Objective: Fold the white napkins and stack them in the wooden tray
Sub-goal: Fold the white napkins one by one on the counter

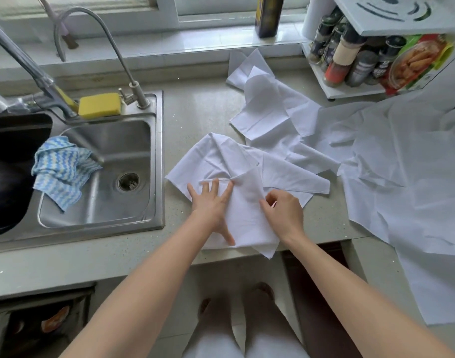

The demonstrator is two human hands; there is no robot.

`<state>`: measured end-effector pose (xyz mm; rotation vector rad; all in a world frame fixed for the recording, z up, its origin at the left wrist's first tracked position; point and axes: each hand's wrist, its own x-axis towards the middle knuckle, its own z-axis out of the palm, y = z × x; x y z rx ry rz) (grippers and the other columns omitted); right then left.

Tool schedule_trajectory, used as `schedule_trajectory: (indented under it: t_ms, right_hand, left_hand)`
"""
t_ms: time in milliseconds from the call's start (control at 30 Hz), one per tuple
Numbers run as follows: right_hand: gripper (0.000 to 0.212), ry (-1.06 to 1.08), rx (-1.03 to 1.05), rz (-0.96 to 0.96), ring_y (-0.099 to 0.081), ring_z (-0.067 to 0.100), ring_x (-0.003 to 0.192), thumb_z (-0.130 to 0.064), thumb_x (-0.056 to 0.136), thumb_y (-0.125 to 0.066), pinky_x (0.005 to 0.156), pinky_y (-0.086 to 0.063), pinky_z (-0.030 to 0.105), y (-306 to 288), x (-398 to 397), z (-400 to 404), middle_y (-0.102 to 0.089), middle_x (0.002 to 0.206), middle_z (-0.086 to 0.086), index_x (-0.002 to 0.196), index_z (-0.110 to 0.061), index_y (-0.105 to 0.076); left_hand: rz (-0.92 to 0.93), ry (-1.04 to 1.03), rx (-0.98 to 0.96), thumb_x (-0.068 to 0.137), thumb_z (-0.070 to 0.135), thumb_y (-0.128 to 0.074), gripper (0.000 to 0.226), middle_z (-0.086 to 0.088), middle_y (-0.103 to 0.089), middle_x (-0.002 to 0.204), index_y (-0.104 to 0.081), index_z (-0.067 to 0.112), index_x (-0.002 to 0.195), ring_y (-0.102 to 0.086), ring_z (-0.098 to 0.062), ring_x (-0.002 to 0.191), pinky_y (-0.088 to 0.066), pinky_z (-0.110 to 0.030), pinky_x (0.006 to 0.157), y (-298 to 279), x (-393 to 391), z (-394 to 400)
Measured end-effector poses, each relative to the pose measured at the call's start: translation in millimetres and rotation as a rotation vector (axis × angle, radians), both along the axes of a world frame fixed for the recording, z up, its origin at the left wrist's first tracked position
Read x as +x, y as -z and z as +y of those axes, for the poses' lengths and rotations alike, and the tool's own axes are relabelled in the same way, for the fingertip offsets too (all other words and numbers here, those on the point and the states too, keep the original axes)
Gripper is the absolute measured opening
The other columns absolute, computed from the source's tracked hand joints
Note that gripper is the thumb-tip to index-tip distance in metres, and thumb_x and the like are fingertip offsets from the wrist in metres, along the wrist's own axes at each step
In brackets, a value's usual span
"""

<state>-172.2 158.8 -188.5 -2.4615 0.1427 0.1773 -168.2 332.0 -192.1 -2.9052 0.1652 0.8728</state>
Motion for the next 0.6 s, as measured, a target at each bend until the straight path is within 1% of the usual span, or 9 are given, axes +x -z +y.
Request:
schedule_trajectory:
  t_ms: [67,133,167,233,333,433,500,533,600]
  right_hand:
    - [0.021,-0.051,-0.052,-0.106,-0.052,0.018,0.071,-0.021,0.087,-0.061,0.059,-0.036,0.03,-8,-2,11,-0.059,0.073,0.0,0.069,-0.011,-0.056]
    - [0.021,-0.087,-0.07,-0.14,-0.052,0.018,0.07,-0.021,0.089,-0.06,0.06,-0.04,0.032,-13,-3,21,-0.058,0.073,0.001,0.072,-0.01,-0.056]
    - [0.021,-0.068,-0.052,-0.124,-0.052,0.019,0.068,-0.021,0.089,-0.059,0.06,-0.041,0.033,-13,-3,24,-0.058,0.071,0.002,0.073,-0.009,-0.055]
    - [0.022,0.02,-0.002,-0.062,-0.052,0.02,0.067,-0.02,0.09,-0.058,0.058,-0.038,0.032,-11,-2,22,-0.056,0.067,0.001,0.073,-0.008,-0.054]
    - [0.019,0.086,0.062,-0.004,-0.053,0.021,0.071,-0.018,0.089,-0.059,0.062,-0.037,0.031,-9,-3,17,-0.057,0.071,0.003,0.076,-0.004,-0.057]
    - [0.013,0.053,0.15,-0.014,-0.055,0.019,0.071,-0.017,0.085,-0.064,0.064,-0.039,0.029,-12,-6,24,-0.059,0.07,0.001,0.078,-0.006,-0.059]
    - [0.009,0.036,0.195,-0.02,-0.055,0.016,0.069,-0.016,0.082,-0.067,0.064,-0.037,0.026,-14,-8,36,-0.056,0.067,-0.003,0.084,-0.01,-0.06]
    - [0.011,0.023,0.21,-0.02,-0.054,0.015,0.068,-0.015,0.081,-0.068,0.064,-0.036,0.025,-14,-9,43,-0.054,0.065,-0.004,0.089,-0.012,-0.06]
    - [0.023,-0.019,0.238,-0.002,-0.053,0.013,0.066,-0.014,0.08,-0.068,0.064,-0.039,0.025,-12,-12,58,-0.053,0.064,-0.004,0.102,-0.013,-0.059]
  left_hand:
    - [0.004,-0.013,0.003,0.042,0.075,-0.078,0.154,-0.014,0.004,0.154,0.025,0.03,0.147,0.0,-0.039,0.143,-0.007,-0.074,0.105,-3,0,-2]
    - [0.026,-0.032,0.019,0.043,0.073,-0.079,0.154,-0.015,0.004,0.154,0.025,0.029,0.147,0.001,-0.04,0.143,-0.007,-0.076,0.104,-7,0,-7]
    - [0.035,-0.038,0.031,0.043,0.072,-0.08,0.154,-0.016,0.004,0.153,0.025,0.028,0.147,0.0,-0.042,0.142,-0.007,-0.076,0.103,-9,0,-10]
    - [0.041,-0.045,0.042,0.043,0.071,-0.081,0.155,-0.016,0.003,0.153,0.025,0.026,0.148,-0.001,-0.043,0.142,-0.007,-0.076,0.103,-12,1,-13]
    - [0.023,-0.037,0.003,0.043,0.073,-0.079,0.154,-0.016,0.005,0.154,0.024,0.026,0.148,0.002,-0.041,0.143,-0.004,-0.075,0.105,-10,0,-9]
    - [0.001,-0.027,-0.076,0.046,0.077,-0.074,0.149,-0.014,0.015,0.157,0.019,0.023,0.15,0.013,-0.036,0.145,0.002,-0.07,0.108,0,-10,5]
    - [-0.048,-0.051,-0.142,0.05,0.082,-0.068,0.143,-0.013,0.019,0.157,0.013,0.021,0.151,0.02,-0.034,0.144,0.005,-0.064,0.112,9,-23,17]
    - [-0.088,-0.073,-0.175,0.051,0.084,-0.064,0.14,-0.012,0.018,0.158,0.01,0.021,0.152,0.019,-0.032,0.145,0.006,-0.061,0.113,15,-31,24]
    - [-0.171,-0.108,-0.238,0.053,0.087,-0.059,0.133,-0.009,0.007,0.159,0.002,0.022,0.153,0.009,-0.029,0.146,0.007,-0.055,0.116,26,-48,38]
